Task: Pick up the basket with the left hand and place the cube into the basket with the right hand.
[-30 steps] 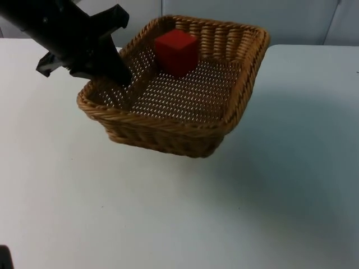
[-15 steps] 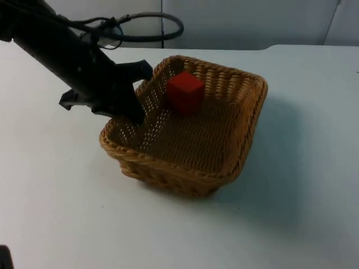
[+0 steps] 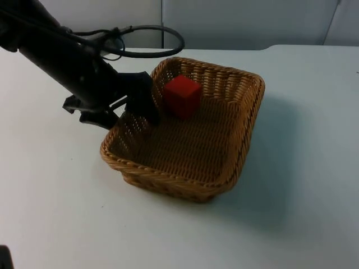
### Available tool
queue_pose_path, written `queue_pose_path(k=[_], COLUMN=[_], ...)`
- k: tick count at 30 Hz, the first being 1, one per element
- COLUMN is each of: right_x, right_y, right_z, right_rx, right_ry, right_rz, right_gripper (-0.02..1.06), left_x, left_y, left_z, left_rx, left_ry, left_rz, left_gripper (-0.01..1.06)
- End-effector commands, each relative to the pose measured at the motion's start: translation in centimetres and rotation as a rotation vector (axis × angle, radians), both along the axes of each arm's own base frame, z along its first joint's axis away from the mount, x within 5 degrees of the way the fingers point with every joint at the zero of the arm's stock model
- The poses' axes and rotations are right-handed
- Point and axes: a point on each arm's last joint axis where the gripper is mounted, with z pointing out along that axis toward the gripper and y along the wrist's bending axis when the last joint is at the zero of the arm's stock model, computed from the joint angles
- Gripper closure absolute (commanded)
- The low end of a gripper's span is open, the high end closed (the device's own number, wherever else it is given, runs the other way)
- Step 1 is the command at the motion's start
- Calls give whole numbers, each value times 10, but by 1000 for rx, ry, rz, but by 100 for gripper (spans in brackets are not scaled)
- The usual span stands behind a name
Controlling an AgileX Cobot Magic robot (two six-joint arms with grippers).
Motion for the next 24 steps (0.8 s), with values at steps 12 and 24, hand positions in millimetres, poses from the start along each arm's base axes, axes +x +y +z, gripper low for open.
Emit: queue_pose_path(k=[12,24], right_x=[-9,-69], right_y=[-14,-87], right_z=[12,73], right_rx=[-67,-193], right_ry=[-22,-136], right_rz=[-106,-560], right_gripper=[21,103], left_x=[49,-22], left_y=[18,37], left_z=[140,307], left_rx=[327,295], left_ry=[-304,-597], left_rz=[-54,13], left_gripper=[48,105])
